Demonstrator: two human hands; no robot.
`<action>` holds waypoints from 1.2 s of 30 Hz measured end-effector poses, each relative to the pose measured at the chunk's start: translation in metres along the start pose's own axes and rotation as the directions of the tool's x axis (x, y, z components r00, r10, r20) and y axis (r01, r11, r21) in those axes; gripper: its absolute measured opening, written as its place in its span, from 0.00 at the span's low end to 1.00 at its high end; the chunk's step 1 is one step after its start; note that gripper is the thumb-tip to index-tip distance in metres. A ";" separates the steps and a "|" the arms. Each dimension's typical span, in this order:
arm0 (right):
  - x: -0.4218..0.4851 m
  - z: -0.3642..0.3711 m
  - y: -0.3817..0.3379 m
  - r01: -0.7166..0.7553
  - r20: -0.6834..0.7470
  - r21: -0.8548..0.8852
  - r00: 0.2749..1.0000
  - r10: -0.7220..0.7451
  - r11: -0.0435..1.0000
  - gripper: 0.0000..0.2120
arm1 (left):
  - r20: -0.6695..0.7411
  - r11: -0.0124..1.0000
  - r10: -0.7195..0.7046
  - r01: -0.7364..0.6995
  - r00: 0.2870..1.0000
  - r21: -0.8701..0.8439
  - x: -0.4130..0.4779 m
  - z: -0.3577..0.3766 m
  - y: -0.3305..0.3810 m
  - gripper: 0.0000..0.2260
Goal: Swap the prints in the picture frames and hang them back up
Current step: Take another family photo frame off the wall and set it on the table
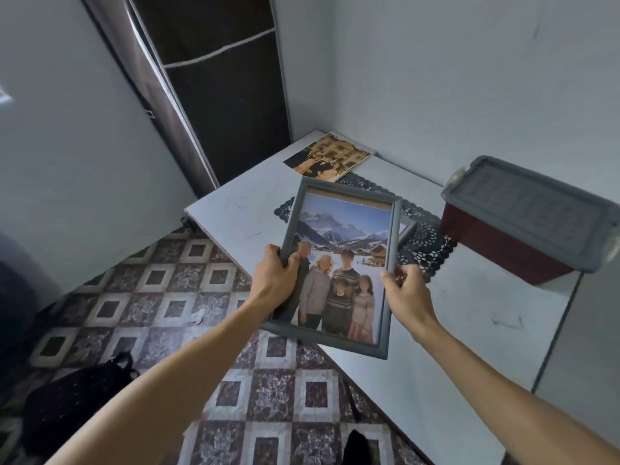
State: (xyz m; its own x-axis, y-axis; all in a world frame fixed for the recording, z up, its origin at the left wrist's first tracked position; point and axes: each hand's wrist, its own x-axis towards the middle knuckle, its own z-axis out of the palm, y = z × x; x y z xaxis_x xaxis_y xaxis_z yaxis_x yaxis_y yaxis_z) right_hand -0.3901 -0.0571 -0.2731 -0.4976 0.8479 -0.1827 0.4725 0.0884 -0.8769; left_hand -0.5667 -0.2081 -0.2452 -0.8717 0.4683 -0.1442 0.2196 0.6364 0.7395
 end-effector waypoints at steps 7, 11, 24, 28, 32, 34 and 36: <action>0.041 0.021 -0.002 -0.096 -0.100 -0.010 0.990 0.095 0.995 0.11 | 0.130 0.995 0.059 -0.069 0.990 0.077 0.071 0.013 0.008 0.12; 0.058 0.034 -0.001 -0.152 -0.182 -0.043 0.973 0.142 0.987 0.10 | 0.214 0.977 0.150 -0.178 0.965 0.119 0.114 0.027 0.007 0.10; 0.081 0.101 -0.013 -0.419 -0.482 -0.137 0.820 0.309 0.897 0.11 | 0.492 0.844 0.299 -0.467 0.818 0.264 0.222 0.047 -0.017 0.18; 0.088 0.109 -0.010 -0.423 -0.526 -0.096 0.790 0.315 0.901 0.11 | 0.535 0.811 0.330 -0.523 0.778 0.261 0.236 0.053 -0.019 0.17; 0.090 0.111 -0.006 -0.438 -0.570 -0.096 0.760 0.311 0.894 0.10 | 0.565 0.794 0.331 -0.546 0.756 0.266 0.240 0.058 -0.021 0.18; 0.092 0.112 -0.003 -0.450 -0.563 -0.103 0.762 0.321 0.887 0.09 | 0.572 0.807 0.315 -0.530 0.758 0.259 0.242 0.061 -0.020 0.18; 0.095 0.112 0.001 -0.459 -0.532 -0.097 0.774 0.344 0.883 0.08 | 0.581 0.824 0.300 -0.512 0.757 0.241 0.243 0.066 -0.018 0.17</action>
State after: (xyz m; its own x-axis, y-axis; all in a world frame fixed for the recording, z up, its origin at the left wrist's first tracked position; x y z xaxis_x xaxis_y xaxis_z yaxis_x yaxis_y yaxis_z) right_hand -0.5191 -0.0349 -0.3412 0.1643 0.9644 -0.2070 0.7160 -0.2610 -0.6475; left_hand -0.7538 -0.0654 -0.3366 -0.3395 0.9014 -0.2689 0.7333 0.4327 0.5245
